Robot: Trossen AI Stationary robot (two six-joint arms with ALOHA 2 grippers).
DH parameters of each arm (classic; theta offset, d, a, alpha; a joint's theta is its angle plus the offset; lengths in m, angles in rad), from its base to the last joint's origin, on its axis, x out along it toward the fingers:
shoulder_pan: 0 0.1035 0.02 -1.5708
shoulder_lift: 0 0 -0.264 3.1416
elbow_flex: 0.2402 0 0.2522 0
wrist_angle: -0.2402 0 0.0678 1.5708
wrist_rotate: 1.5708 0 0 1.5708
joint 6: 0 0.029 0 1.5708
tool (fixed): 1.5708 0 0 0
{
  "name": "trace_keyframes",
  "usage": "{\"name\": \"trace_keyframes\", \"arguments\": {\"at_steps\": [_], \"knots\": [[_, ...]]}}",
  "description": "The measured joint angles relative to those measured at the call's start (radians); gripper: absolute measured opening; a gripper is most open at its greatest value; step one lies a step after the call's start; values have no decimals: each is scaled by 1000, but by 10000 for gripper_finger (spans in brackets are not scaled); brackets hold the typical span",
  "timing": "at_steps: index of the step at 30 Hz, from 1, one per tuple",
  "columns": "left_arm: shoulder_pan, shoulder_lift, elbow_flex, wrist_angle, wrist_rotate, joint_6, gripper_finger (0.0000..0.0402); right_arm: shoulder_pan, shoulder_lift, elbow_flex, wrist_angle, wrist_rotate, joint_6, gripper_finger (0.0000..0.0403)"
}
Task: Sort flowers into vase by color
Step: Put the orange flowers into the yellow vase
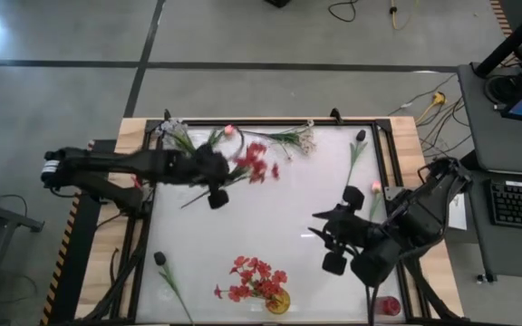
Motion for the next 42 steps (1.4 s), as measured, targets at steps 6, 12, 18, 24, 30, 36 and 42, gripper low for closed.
{"name": "trace_keyframes", "arguments": {"at_steps": [6,12,18,24,30,36,42], "knots": [[0,-5,166,310,95,61,0,-44,-16,-29,22,67,-15,153],[-6,28,248,590,294,67,0,-52,-16,-103,221,173,-29,186],[-54,79,266,758,356,77,0,-59,-13,-130,482,284,-178,229],[-123,166,290,942,380,76,0,-95,-14,-129,840,263,-494,241],[-162,224,363,956,414,79,0,-124,-14,-129,1014,239,-638,219],[-166,250,395,893,435,93,0,-135,-14,-126,1039,70,-685,186],[-169,257,394,886,485,95,0,-135,-14,-126,1039,66,-656,135]]}}
